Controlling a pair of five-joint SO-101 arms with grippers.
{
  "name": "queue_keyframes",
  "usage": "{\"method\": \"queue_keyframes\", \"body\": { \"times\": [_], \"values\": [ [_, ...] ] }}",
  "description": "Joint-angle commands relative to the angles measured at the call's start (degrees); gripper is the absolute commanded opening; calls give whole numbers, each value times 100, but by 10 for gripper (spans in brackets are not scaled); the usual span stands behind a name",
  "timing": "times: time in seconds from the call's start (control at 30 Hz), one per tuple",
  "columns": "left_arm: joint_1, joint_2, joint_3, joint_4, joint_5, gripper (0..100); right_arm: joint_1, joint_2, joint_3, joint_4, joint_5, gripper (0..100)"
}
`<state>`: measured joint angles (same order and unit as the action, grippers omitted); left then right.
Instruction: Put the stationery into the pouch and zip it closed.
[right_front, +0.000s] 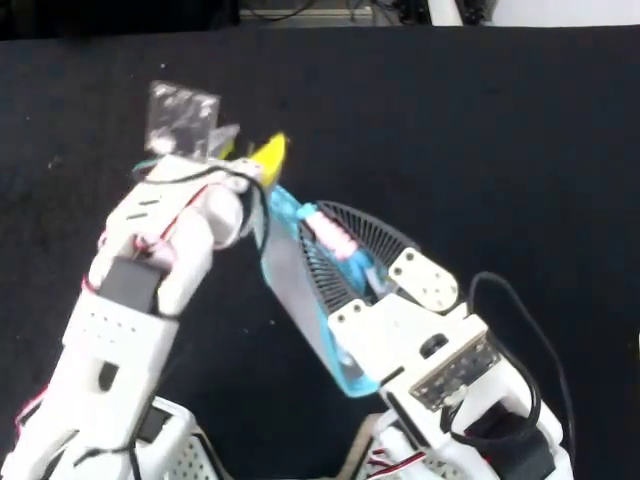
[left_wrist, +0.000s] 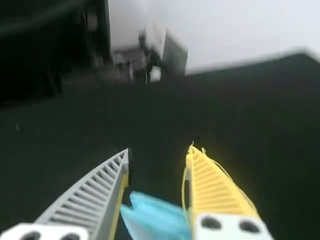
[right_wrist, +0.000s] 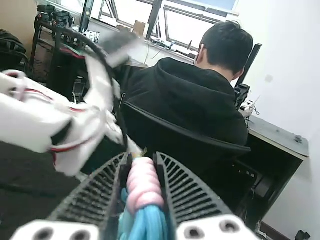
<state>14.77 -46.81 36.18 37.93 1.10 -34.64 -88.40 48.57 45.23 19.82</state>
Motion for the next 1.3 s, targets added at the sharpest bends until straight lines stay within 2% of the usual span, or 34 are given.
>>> {"method": "queue_keyframes", "body": {
  "times": [0.0,0.17,0.37,0.53,0.7,0.77,0.87,0.97,1.03,1.13,1.2,1.27],
  "values": [
    [418,308,-787,1090,9,191,-35,-40,-48,-158,-18,11],
    [690,308,-558,1653,-281,189,-26,-48,-154,-132,-9,11],
    [664,62,-101,2013,-316,188,-26,-48,-215,-132,-9,11],
    [664,-1081,391,2312,-316,188,-26,-40,-145,-132,-9,11],
    [567,-2664,1429,2374,-431,190,-26,-48,-198,0,-18,11],
    [391,-3288,1833,2347,-651,189,-26,-40,-418,756,-53,11],
    [171,-4097,2360,2268,-756,190,-26,101,-1156,2593,-62,11],
    [154,-4615,2765,2242,-756,191,-53,453,-1763,3763,-18,14],
    [154,-4721,2862,2198,-756,191,-62,804,-2097,4343,-9,55],
    [145,-4651,2897,2048,-747,191,-202,1473,-2413,5037,-35,188],
    [145,-4536,2853,2040,-730,191,-668,1868,-2510,5327,-44,250],
    [145,-4404,2835,2040,-730,191,-1196,2114,-2545,5319,-26,253]
  ]
}}
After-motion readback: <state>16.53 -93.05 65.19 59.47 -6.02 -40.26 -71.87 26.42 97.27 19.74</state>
